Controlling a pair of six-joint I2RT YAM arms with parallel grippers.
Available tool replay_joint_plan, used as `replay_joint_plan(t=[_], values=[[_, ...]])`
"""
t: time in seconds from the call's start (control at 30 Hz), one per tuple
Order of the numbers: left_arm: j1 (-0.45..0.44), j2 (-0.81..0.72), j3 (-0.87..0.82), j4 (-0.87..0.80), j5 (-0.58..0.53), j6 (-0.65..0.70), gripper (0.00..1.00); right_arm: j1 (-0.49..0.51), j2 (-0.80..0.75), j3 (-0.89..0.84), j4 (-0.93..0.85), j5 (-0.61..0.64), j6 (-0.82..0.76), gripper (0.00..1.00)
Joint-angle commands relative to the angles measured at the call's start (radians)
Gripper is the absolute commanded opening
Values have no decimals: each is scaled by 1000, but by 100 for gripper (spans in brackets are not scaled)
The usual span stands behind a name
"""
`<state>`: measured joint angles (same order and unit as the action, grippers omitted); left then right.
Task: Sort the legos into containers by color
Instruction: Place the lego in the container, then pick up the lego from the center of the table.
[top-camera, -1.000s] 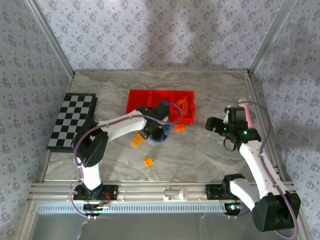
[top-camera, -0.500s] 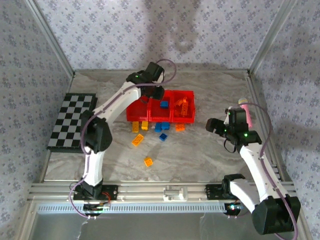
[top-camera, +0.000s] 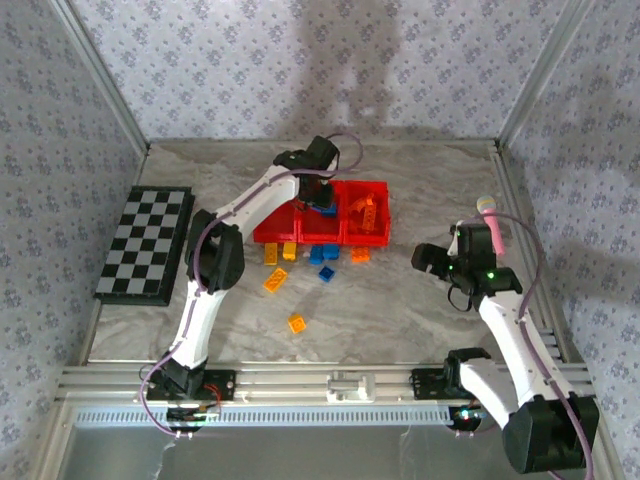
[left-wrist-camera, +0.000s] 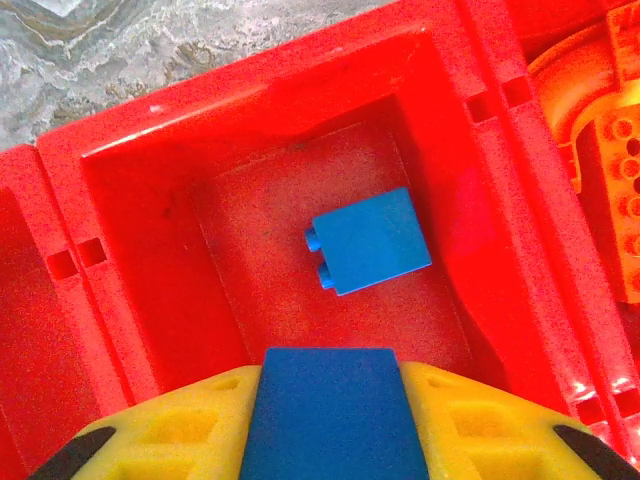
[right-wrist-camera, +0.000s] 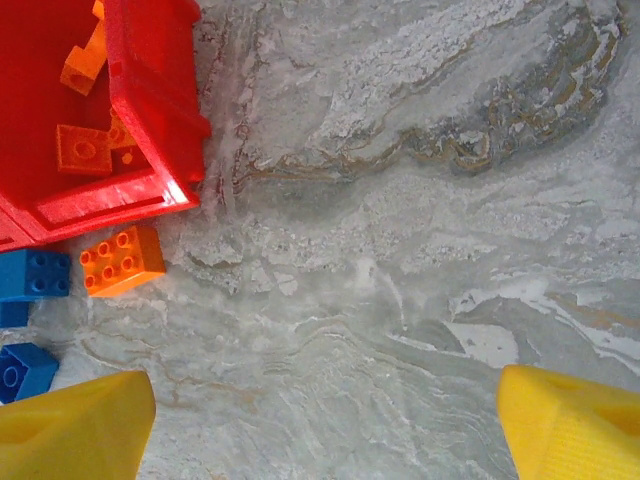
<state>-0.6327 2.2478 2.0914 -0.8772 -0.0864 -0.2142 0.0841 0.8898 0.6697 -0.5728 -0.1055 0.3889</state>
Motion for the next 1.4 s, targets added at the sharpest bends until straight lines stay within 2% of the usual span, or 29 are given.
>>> replay_joint_plan(t=[0.0, 0.2, 0.37, 0.67, 0.83, 0.97, 1.17, 1.23, 1.37], values=[[6, 6, -19, 20, 23, -13, 36, -7, -17, -8, -15, -16, 8, 90], [5, 12, -33, 25, 23, -19, 51, -13, -24, -21, -8, -23, 7, 91], [5, -1, -30, 23, 33, -12, 70, -17, -37, -11, -24, -27, 4, 91], [-12, -158, -110, 30, 37, 12, 84, -23, -47, 27, -47, -36, 1, 91], [-34, -317, -259, 74, 42, 2, 88, -15, -19, 67, -62, -114, 5, 91], [-38, -478, -439, 134, 42, -28, 90, 30, 27, 105, -79, -139, -6, 91], [-46, -702, -713, 206, 41, -81, 93, 156, 132, 158, -84, -84, -23, 92], [-57, -756, -794, 235, 42, -91, 100, 201, 168, 168, -71, -58, -21, 92], [-76, -834, -942, 259, 40, -115, 100, 277, 247, 186, -40, -9, -16, 92]])
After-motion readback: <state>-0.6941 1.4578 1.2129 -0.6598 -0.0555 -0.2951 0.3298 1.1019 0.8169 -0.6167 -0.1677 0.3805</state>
